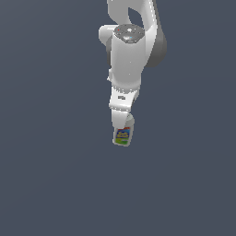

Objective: Pick up the object and move it to a goal position.

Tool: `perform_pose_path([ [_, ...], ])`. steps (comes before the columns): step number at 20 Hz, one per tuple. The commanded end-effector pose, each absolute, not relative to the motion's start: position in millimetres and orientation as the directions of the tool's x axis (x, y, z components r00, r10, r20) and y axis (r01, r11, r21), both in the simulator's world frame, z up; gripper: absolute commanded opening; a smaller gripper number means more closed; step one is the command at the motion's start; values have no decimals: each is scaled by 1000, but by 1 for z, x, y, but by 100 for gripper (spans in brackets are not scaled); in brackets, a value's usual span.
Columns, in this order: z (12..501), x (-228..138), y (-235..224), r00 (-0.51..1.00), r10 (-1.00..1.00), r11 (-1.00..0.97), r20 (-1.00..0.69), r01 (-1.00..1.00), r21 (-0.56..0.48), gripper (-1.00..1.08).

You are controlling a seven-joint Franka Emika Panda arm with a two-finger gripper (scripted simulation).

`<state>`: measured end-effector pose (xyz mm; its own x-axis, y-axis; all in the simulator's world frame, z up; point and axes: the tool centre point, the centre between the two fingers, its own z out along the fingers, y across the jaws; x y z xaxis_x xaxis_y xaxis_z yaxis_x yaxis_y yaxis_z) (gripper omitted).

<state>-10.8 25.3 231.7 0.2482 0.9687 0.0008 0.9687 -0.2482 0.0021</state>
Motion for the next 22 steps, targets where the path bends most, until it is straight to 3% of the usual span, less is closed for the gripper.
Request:
perform_pose_path([
  [1,230,-11,25,249,969,-249,0,969,0,-100],
  [10,241,-8,23,248,969,-248,1,969,2,-100],
  [22,299,8,6,248,969,-248,0,969,0,-100],
])
